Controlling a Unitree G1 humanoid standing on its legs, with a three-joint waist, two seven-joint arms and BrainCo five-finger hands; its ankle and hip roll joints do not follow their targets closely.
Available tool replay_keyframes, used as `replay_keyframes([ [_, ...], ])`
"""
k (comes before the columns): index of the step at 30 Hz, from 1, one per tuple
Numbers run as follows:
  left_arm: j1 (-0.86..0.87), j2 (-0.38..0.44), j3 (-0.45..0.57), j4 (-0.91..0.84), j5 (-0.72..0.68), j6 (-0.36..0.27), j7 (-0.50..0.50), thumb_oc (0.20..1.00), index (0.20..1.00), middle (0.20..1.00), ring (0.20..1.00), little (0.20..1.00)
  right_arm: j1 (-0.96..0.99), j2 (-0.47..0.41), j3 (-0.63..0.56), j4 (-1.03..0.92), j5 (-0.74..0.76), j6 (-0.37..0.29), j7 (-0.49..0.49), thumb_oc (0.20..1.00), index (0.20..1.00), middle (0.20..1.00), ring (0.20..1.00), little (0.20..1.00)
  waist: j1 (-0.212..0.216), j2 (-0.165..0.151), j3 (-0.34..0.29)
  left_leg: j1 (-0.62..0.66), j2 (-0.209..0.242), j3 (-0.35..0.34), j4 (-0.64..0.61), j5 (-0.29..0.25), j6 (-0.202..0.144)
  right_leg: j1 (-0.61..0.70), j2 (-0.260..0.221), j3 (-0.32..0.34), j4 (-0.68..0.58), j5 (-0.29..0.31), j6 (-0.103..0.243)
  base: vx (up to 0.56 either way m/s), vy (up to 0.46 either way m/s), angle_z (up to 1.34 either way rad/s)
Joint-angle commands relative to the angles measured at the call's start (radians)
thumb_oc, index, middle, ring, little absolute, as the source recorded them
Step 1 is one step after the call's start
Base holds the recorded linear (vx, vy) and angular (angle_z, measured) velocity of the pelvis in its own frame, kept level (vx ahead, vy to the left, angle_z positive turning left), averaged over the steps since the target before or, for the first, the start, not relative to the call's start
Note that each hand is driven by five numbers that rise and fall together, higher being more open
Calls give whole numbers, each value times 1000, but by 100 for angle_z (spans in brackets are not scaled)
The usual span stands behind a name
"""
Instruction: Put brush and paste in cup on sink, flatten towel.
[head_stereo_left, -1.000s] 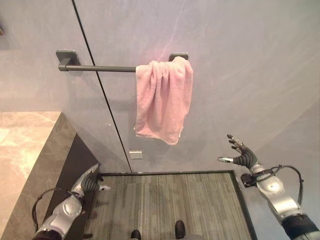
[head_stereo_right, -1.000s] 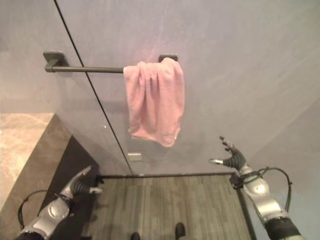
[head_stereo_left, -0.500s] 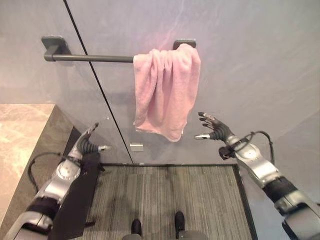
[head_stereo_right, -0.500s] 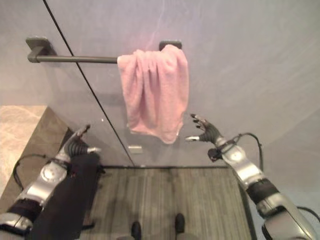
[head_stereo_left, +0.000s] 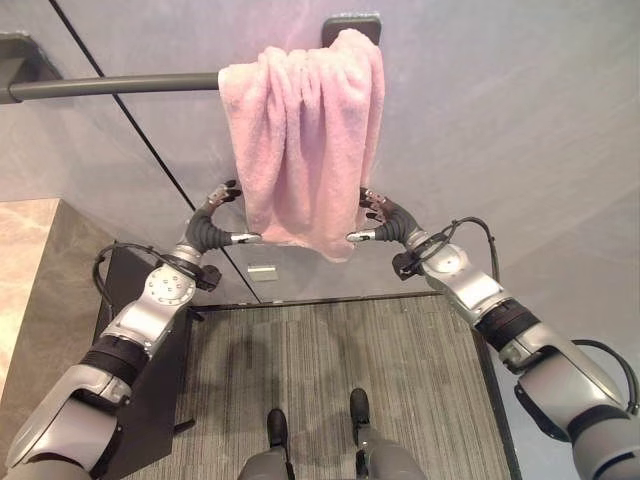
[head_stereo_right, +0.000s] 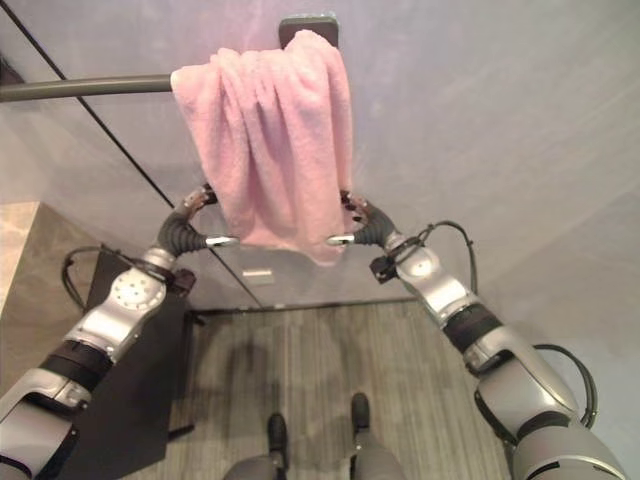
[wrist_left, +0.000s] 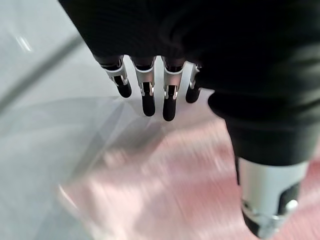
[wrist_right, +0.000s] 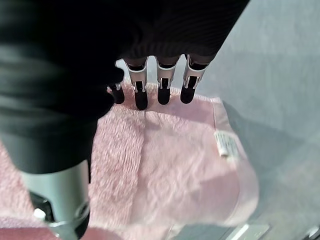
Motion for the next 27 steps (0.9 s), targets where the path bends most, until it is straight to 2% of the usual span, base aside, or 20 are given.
replay_keyframes([
  [1, -95, -29, -29, 6, -18, -45, 0, 1000, 1000, 1000, 1000, 1000, -44, 45, 4, -22, 65, -28, -28, 1000, 1000, 1000, 1000, 1000, -16, -45, -42, -31, -11, 5, 92, -28, -10, -31, -84, 87, 11, 14, 94, 20, -2, -13],
  [2, -95, -29, -29, 6, -18, -45, 0, 1000, 1000, 1000, 1000, 1000, -44, 45, 4, -23, 65, -28, -28, 893, 893, 893, 893, 893, -15, -45, -43, -30, -11, 5, 91, -28, -10, -31, -84, 87, 11, 14, 94, 26, -4, -15],
  [3, -93, -39, -31, 12, -17, -42, 2, 200, 200, 200, 200, 200, -37, 54, 4, -27, 66, -28, -29, 533, 533, 533, 533, 533, -18, -46, -44, -28, -11, 7, 88, -27, -10, -31, -83, 89, 11, 15, 94, 23, -7, -13],
  [4, -90, -53, -30, 11, -21, -44, 3, 200, 200, 200, 200, 200, -30, 58, 1, -37, 59, -30, -29, 260, 260, 260, 260, 260, -20, -46, -45, -24, -11, 7, 86, -26, -11, -30, -81, 91, 11, 15, 94, 53, -13, -6],
  [5, -54, -83, -26, 25, -29, -42, 0, 200, 200, 200, 200, 200, -4, 68, -1, -83, 37, -37, -37, 200, 200, 200, 200, 200, -26, -47, -52, -12, -7, 12, 81, -28, -11, -25, -79, 96, 10, 12, 96, 66, -16, -2],
  [8, -7, -124, -10, 25, -21, -34, 5, 200, 200, 200, 200, 200, 66, 100, -26, -124, 30, -44, -44, 200, 200, 200, 200, 200, -27, -47, -64, 12, -5, 15, 75, -31, -10, -8, -76, 97, 10, 5, 96, 56, -17, -3],
  [16, 99, -141, 42, -29, 16, -17, 13, 200, 200, 200, 200, 200, 205, 106, -85, -261, 40, -57, -32, 200, 200, 200, 200, 200, -23, -50, -92, 64, -2, 13, 52, -34, -9, 38, -75, 87, 7, -2, 102, 34, -11, -1],
  [23, 263, -128, 173, -205, 20, -24, 38, 200, 200, 200, 200, 200, 324, 51, -162, -503, 62, -80, -7, 200, 200, 200, 200, 200, -12, -58, -119, 101, 4, 4, 29, -27, -9, 74, -74, 69, 6, -8, 104, 1, -3, 1],
  [27, 369, -109, 284, -386, 50, -53, 69, 200, 200, 200, 200, 200, 354, 30, -192, -669, 73, -117, 25, 200, 200, 200, 200, 200, 9, -69, -133, 107, 10, -13, 12, -14, -11, 92, -76, 44, 7, -18, 102, -25, -9, 7],
])
